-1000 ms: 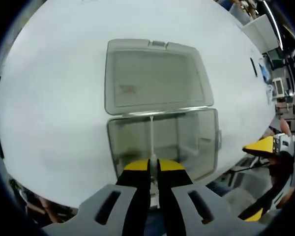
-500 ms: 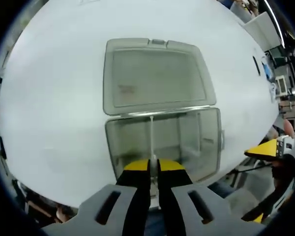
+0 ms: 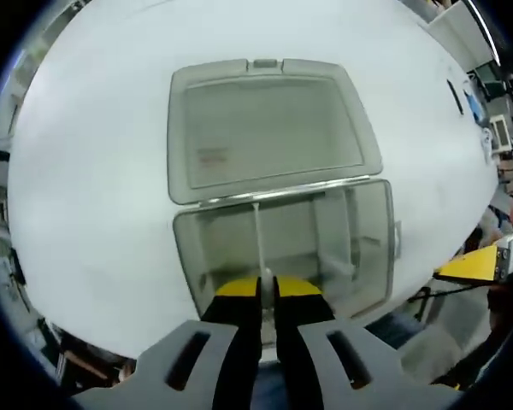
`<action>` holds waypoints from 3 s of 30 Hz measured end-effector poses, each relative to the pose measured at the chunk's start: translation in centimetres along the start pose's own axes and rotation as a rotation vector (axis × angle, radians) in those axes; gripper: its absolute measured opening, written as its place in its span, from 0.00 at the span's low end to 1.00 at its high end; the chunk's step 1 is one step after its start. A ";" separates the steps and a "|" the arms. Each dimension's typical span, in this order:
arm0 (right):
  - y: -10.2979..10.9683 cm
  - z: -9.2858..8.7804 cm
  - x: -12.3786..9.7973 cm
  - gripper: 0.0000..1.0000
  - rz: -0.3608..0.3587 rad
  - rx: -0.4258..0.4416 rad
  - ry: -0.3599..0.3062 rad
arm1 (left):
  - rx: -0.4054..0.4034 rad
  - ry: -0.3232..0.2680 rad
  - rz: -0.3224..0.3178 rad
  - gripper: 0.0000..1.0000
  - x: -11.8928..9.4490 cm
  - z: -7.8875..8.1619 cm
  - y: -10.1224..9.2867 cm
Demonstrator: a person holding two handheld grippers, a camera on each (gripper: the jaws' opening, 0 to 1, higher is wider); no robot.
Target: Insert the divider into the dual guide fixture by aligning both edges with the guide slots and pushing it downward to the bottom, including one-sided entry, uneven engagement, binding, and posture correction.
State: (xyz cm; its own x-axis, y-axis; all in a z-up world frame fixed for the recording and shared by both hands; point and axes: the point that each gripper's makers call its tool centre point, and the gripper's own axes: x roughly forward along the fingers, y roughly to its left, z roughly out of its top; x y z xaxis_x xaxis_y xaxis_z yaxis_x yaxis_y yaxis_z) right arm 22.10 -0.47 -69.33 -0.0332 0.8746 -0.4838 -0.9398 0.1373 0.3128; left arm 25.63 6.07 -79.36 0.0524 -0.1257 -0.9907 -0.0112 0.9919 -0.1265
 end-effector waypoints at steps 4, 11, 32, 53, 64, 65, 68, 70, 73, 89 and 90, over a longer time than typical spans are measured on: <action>0.0 0.0 0.0 0.55 -0.001 -0.001 0.002 | 0.014 0.003 0.008 0.01 0.1 0.0 0.1; -0.1 -0.1 -0.1 0.55 -0.003 -0.002 0.006 | 0.032 0.007 0.024 0.01 0.6 -0.1 0.1; -0.6 -0.6 -0.4 0.55 -0.014 0.027 0.003 | 0.025 -0.012 0.012 0.03 1.5 0.0 0.4; -0.4 -0.5 -0.3 0.55 -0.015 0.032 -0.007 | 0.000 -0.106 -0.090 0.07 -0.3 -0.4 0.0; -0.1 -0.6 -0.4 0.55 -0.017 0.029 -0.003 | 0.015 -0.083 -0.060 0.00 0.0 -0.7 -0.2; -0.1 -0.6 -0.4 0.55 -0.018 0.028 -0.001 | 0.021 -0.082 -0.054 0.00 0.0 -0.7 -0.2; 0.0 -0.7 -0.4 0.55 -0.019 0.029 0.000 | 0.031 -0.078 -0.039 0.00 0.0 -0.7 -0.3; 0.1 -0.8 -0.4 0.55 -0.019 0.029 0.001 | 0.037 -0.077 -0.032 0.00 0.0 -0.8 -0.3; 0.1 -1.0 -0.5 0.55 -0.021 0.030 0.006 | 0.052 -0.078 -0.025 0.00 0.0 -0.8 -0.3; -0.1 -1.7 -0.7 0.57 -0.026 0.037 0.030 | 0.106 -0.179 -0.082 0.06 -0.4 -0.6 -0.4; -0.1 -1.8 -0.7 0.57 -0.028 0.037 0.035 | 0.108 -0.186 -0.085 0.07 -0.4 -0.6 -0.3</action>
State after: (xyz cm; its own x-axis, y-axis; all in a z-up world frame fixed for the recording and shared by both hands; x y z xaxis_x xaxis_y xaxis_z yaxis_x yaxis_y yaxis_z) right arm 21.63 -1.97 -70.51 -0.0199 0.8536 -0.5206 -0.9273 0.1789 0.3287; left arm 24.97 5.84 -78.95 0.2321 -0.2134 -0.9490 0.1077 0.9753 -0.1930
